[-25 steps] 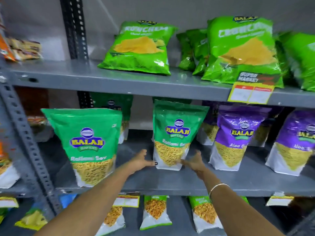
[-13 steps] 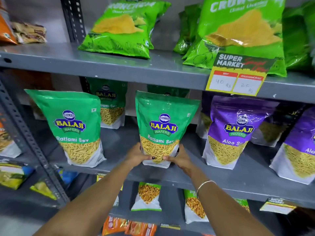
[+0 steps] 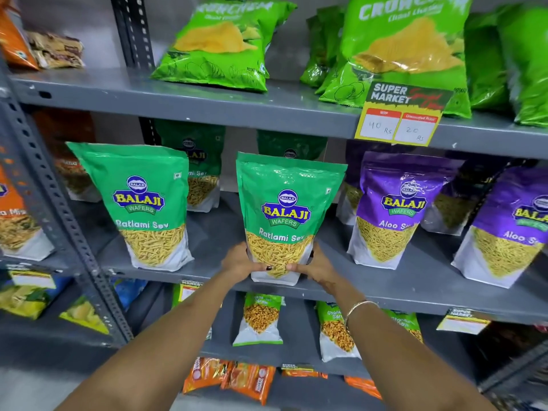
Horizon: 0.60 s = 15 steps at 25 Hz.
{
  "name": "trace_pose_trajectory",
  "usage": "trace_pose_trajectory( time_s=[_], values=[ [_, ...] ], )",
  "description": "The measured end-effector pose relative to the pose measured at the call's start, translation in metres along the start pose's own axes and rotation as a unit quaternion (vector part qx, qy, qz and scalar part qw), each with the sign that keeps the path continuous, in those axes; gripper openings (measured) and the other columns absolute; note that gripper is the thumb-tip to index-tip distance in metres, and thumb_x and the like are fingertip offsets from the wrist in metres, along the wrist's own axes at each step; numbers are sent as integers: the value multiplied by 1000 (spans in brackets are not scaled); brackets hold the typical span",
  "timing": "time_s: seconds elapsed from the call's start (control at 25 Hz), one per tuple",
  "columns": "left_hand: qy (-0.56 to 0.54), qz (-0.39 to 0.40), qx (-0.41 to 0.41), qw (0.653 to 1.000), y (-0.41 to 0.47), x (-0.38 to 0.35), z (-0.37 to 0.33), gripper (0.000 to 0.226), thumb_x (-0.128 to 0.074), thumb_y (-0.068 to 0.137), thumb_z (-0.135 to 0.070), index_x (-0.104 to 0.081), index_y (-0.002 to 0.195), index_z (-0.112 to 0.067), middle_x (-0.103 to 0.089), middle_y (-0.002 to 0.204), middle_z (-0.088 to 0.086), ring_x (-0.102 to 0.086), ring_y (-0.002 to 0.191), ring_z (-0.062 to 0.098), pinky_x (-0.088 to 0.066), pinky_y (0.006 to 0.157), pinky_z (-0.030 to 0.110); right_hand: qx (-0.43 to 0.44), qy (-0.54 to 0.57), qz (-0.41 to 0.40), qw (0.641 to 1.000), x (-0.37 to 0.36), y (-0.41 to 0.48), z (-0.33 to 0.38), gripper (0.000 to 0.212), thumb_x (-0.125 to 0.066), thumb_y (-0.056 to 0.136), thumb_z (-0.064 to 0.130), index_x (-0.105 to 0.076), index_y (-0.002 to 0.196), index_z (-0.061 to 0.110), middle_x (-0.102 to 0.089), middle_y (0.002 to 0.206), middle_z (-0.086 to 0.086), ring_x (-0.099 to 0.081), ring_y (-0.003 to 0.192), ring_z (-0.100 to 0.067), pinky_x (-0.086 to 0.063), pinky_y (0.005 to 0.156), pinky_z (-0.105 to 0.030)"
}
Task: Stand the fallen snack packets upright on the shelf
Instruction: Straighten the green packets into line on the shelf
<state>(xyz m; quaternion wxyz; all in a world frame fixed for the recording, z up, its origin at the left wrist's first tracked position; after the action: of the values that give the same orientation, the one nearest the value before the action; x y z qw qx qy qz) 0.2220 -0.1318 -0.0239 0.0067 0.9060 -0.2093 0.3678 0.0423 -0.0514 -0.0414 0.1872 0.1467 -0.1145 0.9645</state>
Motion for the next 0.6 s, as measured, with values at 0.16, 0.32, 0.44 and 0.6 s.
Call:
trace_pose_trajectory(
  time_s=[0.16, 0.32, 0.44, 0.6],
  values=[
    [-8, -2, 7, 1000, -2, 0, 1, 62, -80, 66, -30, -54, 118, -9, -62, 127, 11, -56, 117, 29, -48, 96, 40, 3, 13, -4, 1000, -2, -3, -2, 87, -82, 65, 14, -34, 137, 13, -50, 139, -9, -48, 125, -24, -43, 101, -35],
    [-21, 2, 7, 1000, -1, -2, 3, 62, -79, 67, -28, -53, 120, -10, -60, 129, 11, -55, 119, 30, -46, 99, 43, 4, 4, -10, 1000, -2, -3, -1, 84, -81, 66, 15, -35, 136, 13, -51, 137, -9, -48, 124, -23, -46, 98, -36],
    [-37, -2, 6, 999, -4, -3, 2, 63, -80, 66, -27, -53, 120, -10, -60, 130, 11, -54, 121, 30, -45, 101, 44, 10, -13, -9, 1000, -3, -5, -1, 84, -81, 67, 18, -34, 137, 14, -51, 139, -10, -48, 127, -27, -46, 93, -34],
    [-71, 14, 17, 997, -6, -3, 4, 68, -82, 64, -25, -49, 122, -8, -57, 132, 11, -51, 123, 30, -43, 102, 45, 14, -31, -5, 999, -4, -10, 3, 85, -78, 70, 19, -31, 140, 13, -46, 143, -9, -45, 131, -25, -38, 103, -33]
  ],
)
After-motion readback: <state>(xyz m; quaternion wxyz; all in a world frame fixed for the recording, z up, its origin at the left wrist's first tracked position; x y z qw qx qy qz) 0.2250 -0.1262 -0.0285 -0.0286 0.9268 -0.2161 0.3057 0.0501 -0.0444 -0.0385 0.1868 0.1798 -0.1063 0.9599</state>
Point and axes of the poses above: each hand's wrist, its own y-axis towards the middle knuckle, its own x-axis out of the back of the hand, z = x × y, the point moved 2 cm from there along y, towards the middle knuckle
